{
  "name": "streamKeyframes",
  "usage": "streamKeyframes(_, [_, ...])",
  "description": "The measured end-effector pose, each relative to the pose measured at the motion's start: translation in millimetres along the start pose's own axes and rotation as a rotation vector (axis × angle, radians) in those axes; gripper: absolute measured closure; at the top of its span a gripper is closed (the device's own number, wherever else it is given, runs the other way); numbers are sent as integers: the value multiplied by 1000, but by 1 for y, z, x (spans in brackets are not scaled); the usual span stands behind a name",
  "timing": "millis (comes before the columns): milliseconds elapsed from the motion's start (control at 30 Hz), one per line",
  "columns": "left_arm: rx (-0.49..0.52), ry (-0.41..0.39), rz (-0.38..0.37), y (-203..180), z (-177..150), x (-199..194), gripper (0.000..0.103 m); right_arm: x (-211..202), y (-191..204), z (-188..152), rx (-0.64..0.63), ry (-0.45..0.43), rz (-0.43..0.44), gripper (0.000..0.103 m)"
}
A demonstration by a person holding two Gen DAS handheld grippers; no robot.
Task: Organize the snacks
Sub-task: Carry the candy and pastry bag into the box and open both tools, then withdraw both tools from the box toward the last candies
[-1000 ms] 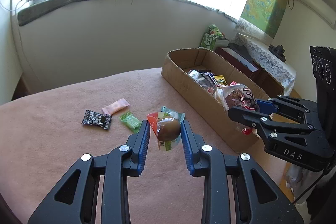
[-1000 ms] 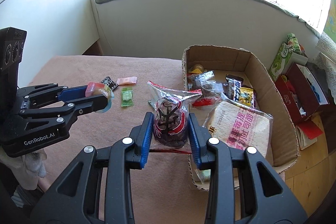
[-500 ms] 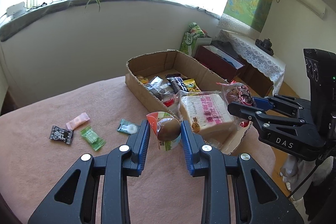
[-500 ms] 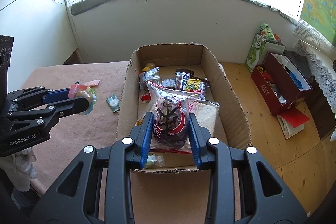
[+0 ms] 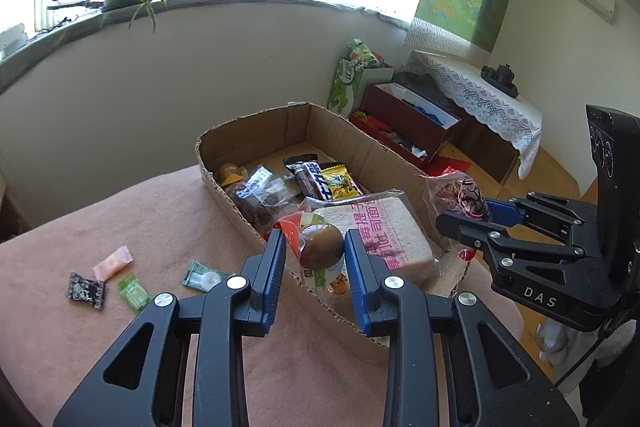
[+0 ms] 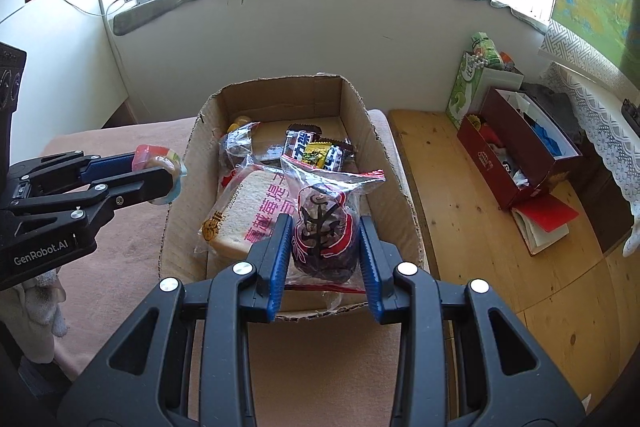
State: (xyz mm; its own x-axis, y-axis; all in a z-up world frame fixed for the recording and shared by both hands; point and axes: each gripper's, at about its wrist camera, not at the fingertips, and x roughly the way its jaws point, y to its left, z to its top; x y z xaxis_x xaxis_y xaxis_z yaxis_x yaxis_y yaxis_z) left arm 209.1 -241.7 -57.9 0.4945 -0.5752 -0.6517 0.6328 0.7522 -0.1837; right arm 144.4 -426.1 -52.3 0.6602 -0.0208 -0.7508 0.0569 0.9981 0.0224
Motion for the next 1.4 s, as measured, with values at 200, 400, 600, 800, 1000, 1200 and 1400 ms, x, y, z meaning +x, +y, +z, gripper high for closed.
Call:
streamKeyframes(200, [11,5,3,-7,8,11,75,6,-7,1,12,5,1,69])
streamKeyframes(400, [14,12,0,-11,12,19,75,13,-11,2,19,12,-2,69])
streamKeyframes(600, [14,15,0,-11,13,21,74,17,-15,2,27,16,4,69])
streamKeyframes(800, [5,14,9,-10,16,21,73,18,-15,1,33,14,10,69])
streamKeyframes(1000, [4,5,13,-9,18,18,68,16,-15,2,29,1,-7,52])
streamKeyframes(1200, [2,-5,16,-10,18,14,60,15,-13,2,28,3,-14,47])
streamKeyframes(1400, [-3,-15,19,-8,18,8,59,8,-13,1,30,-18,-30,32])
